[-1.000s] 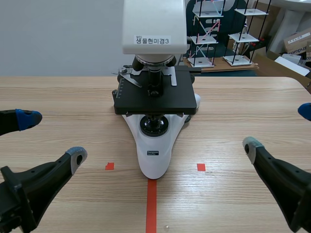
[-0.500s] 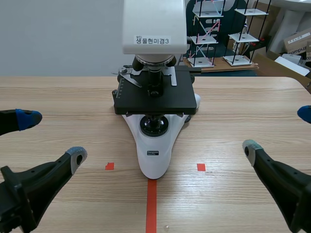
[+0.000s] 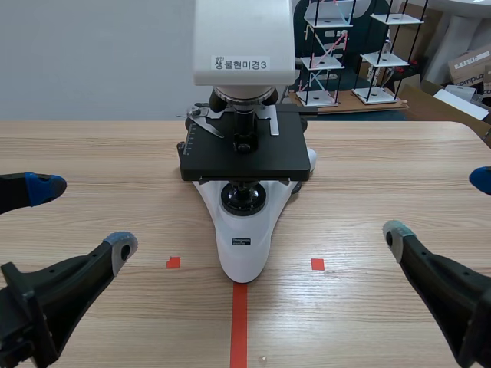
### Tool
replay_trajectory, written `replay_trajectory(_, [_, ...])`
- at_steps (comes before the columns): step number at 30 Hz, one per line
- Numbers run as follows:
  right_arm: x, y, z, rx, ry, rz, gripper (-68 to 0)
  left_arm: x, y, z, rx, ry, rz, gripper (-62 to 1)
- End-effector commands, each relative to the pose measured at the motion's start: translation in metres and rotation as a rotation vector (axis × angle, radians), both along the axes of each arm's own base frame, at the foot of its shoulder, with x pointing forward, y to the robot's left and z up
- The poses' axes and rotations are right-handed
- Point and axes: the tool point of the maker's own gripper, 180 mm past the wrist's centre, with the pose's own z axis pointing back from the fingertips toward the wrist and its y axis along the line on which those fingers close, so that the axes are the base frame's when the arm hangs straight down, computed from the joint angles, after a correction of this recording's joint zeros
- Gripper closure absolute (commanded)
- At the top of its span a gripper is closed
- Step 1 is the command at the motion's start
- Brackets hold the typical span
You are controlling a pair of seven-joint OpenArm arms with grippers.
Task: Return to the home posture
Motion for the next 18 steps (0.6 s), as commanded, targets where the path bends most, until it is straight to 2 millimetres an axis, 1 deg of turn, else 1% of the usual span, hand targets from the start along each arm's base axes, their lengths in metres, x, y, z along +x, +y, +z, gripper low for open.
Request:
replay_trajectory(1, [0.0033, 0.0023, 0.0093, 0.013, -0.035, 0.012, -67.9, 0.0009, -0.0031, 0.0084, -0.024, -0.021, -0.002, -62.3])
replay_trajectory(18, [0.0035, 0.0024, 0.0104, 0.017, -0.040, 0.012, -67.9, 0.0009, -0.0031, 0.0084, -0.024, -0.021, -0.002, -62.3])
